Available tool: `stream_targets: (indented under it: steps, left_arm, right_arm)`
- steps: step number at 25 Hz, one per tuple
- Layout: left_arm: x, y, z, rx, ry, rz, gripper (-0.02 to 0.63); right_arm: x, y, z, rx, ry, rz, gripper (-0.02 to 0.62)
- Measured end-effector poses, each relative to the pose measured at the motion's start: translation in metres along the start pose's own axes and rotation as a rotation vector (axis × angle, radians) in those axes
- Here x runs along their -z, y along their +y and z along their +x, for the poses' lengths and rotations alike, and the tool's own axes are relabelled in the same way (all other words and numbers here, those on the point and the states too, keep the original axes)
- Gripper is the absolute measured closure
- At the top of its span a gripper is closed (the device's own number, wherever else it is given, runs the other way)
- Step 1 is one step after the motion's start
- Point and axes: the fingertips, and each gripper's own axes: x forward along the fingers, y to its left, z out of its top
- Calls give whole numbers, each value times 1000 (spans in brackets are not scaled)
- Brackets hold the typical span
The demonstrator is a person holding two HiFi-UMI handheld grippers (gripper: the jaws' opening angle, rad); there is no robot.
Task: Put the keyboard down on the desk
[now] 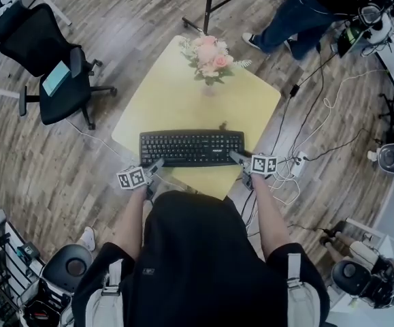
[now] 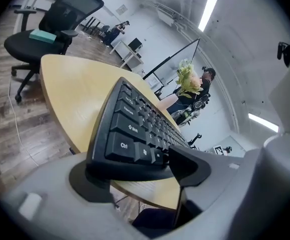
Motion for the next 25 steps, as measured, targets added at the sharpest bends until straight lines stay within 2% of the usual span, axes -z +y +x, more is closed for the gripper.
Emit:
stream_targets:
  steps: [5,10,15,23,25]
  left_arm:
    - [-1,8,-12,-116,-30,65,240]
    - [-11,5,-15,-178,-67,158,211]
    - [-9,13,-12,-246,-39,225,178]
    - [-3,14,-9,-259,-33,229,173]
    - [-3,15,-8,-285,-22,242,169]
  right_arm:
    - [5,1,1,80,-18,-75,334]
    - [5,-5,-2,213,-34,-163,313]
    - [8,-6,-4,322,-30,-249,307]
    - [9,-10,-5,341,-31,-261,307]
    - [9,-11,-8,353,-30,-260,307]
